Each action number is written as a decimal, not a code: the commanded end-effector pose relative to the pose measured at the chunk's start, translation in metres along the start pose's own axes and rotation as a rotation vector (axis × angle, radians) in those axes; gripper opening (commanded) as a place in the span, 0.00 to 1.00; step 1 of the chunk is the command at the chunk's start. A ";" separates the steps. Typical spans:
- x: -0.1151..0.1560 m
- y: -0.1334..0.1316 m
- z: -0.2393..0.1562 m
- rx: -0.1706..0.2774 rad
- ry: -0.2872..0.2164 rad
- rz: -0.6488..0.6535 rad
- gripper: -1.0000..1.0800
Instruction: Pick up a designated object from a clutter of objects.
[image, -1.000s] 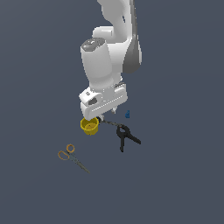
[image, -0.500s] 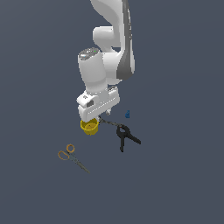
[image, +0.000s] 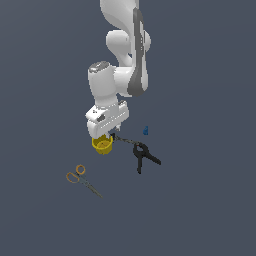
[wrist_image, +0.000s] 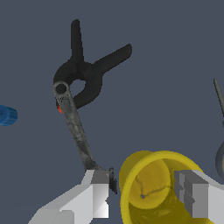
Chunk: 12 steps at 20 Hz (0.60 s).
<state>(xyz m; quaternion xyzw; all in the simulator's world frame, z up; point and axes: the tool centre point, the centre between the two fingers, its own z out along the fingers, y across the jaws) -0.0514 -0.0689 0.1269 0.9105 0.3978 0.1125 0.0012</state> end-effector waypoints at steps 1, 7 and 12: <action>-0.011 -0.001 0.005 -0.012 -0.004 -0.030 0.62; -0.030 -0.004 0.012 -0.033 -0.015 -0.081 0.62; -0.040 -0.006 0.016 -0.043 -0.023 -0.105 0.62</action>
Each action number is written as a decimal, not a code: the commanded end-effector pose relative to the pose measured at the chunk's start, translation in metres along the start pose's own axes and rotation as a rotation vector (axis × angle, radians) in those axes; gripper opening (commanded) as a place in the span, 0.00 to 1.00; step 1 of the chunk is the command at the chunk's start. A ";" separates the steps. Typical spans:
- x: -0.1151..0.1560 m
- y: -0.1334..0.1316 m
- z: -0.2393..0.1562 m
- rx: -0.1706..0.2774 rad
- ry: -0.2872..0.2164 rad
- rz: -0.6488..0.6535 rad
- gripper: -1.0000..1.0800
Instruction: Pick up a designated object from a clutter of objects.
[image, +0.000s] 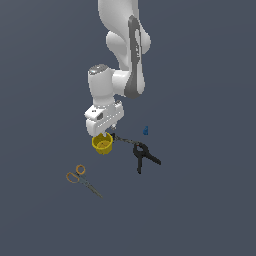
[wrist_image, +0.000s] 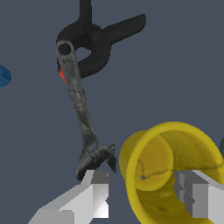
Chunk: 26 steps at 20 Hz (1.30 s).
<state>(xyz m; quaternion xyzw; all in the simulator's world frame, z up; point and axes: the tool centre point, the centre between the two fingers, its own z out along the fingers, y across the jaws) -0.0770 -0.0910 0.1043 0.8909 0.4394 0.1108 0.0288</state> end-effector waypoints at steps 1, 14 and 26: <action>-0.004 -0.001 0.001 -0.004 -0.003 -0.011 0.62; -0.006 -0.002 0.015 -0.006 -0.005 -0.014 0.62; -0.006 -0.002 0.032 -0.006 -0.004 -0.016 0.00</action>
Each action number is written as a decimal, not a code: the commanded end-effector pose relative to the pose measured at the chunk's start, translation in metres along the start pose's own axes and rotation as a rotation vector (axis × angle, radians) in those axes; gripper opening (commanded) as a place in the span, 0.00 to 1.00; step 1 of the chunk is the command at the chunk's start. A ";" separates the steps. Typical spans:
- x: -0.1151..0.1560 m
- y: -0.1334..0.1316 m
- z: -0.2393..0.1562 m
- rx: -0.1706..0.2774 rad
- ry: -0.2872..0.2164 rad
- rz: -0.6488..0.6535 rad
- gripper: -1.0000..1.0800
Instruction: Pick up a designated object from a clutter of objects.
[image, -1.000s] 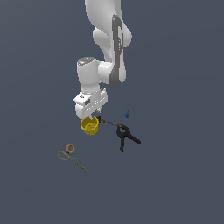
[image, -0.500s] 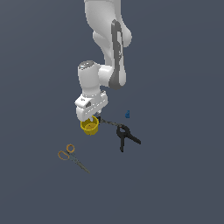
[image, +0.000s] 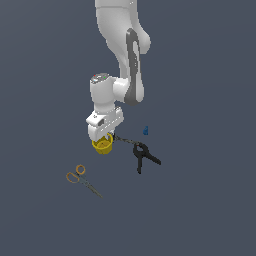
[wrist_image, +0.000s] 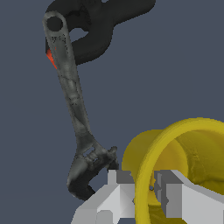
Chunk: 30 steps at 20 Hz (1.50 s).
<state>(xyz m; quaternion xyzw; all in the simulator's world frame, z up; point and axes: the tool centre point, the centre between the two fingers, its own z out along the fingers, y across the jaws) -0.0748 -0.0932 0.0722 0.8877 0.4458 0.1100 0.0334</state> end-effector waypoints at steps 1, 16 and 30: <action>0.000 0.000 0.000 0.000 0.000 0.000 0.00; 0.007 0.000 -0.008 -0.001 0.000 0.001 0.00; 0.049 -0.001 -0.054 0.000 -0.001 0.002 0.00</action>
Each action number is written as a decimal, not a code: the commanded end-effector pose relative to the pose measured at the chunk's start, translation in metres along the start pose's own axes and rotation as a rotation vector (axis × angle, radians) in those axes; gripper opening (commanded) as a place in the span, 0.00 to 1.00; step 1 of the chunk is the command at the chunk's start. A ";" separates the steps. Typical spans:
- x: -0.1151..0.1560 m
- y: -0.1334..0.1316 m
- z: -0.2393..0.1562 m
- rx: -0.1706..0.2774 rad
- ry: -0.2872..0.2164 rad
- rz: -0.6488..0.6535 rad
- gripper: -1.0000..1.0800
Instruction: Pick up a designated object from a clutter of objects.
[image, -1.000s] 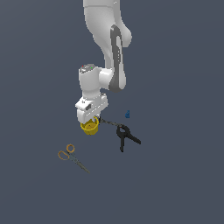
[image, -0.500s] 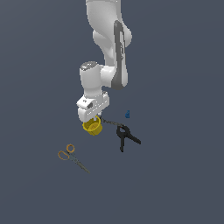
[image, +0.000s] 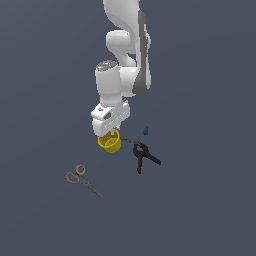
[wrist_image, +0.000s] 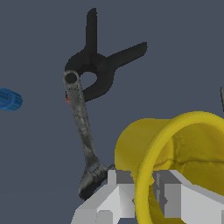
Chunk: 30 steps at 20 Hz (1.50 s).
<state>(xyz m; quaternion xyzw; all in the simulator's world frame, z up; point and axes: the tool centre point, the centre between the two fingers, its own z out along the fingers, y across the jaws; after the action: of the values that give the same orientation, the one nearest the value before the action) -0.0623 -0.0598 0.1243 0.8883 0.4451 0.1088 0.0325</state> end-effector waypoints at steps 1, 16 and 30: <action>0.010 0.001 -0.012 -0.003 0.000 0.000 0.00; 0.094 -0.001 -0.107 -0.009 -0.007 0.001 0.00; 0.188 -0.002 -0.208 -0.005 -0.002 -0.001 0.00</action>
<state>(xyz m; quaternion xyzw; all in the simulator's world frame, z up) -0.0042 0.0771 0.3468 0.8880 0.4456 0.1081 0.0350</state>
